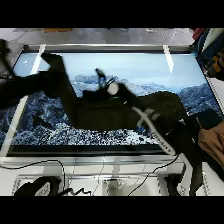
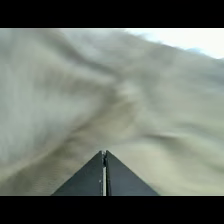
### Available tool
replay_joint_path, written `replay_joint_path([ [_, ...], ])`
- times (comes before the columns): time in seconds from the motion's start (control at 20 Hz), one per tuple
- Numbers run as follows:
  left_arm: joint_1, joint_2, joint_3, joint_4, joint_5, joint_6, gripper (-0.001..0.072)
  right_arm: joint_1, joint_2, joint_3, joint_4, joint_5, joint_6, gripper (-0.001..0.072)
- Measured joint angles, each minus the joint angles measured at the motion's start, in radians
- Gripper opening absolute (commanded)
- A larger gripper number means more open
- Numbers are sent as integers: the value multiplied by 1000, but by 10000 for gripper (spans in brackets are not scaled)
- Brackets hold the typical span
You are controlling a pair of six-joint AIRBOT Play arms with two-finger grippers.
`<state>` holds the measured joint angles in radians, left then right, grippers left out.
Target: Fold the clothes and pants, and hang the long-sleeved shirts on hangers.
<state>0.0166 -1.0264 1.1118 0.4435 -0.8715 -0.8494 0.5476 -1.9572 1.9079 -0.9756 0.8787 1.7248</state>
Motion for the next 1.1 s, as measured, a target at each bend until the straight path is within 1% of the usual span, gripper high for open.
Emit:
replay_joint_path([
  [0.2,-283,-170,0,-80,137,0,18,-235,102,0,-98,151,2,29],
  [0.25,-348,-214,0,-92,169,0,30,-288,126,0,-117,182,2,30],
  [0.3,-399,-250,0,-100,188,0,278,-347,152,0,-137,209,2,30],
  [0.35,-440,-281,0,-106,204,1,662,-397,173,0,-153,230,2,30],
  [0.4,-467,-303,0,-109,219,1,700,-449,195,0,-167,250,2,30],
  [0.5,-488,-325,0,-103,228,2,699,-537,226,0,-187,283,2,30],
  [0.65,-429,-311,0,-31,193,0,695,-630,249,0,-203,335,-9,30],
  [0.7,-391,-300,0,8,168,-16,695,-652,254,0,-210,352,-17,29],
  [0.9,-167,-273,-3,256,7,-143,694,-693,262,0,-230,407,-62,30],
  [1.0,-55,-281,-20,356,-70,-172,693,-700,263,0,-232,422,-73,30],
  [1.1,35,-309,-51,409,-118,-169,693,-705,264,0,-236,430,-80,30],
])
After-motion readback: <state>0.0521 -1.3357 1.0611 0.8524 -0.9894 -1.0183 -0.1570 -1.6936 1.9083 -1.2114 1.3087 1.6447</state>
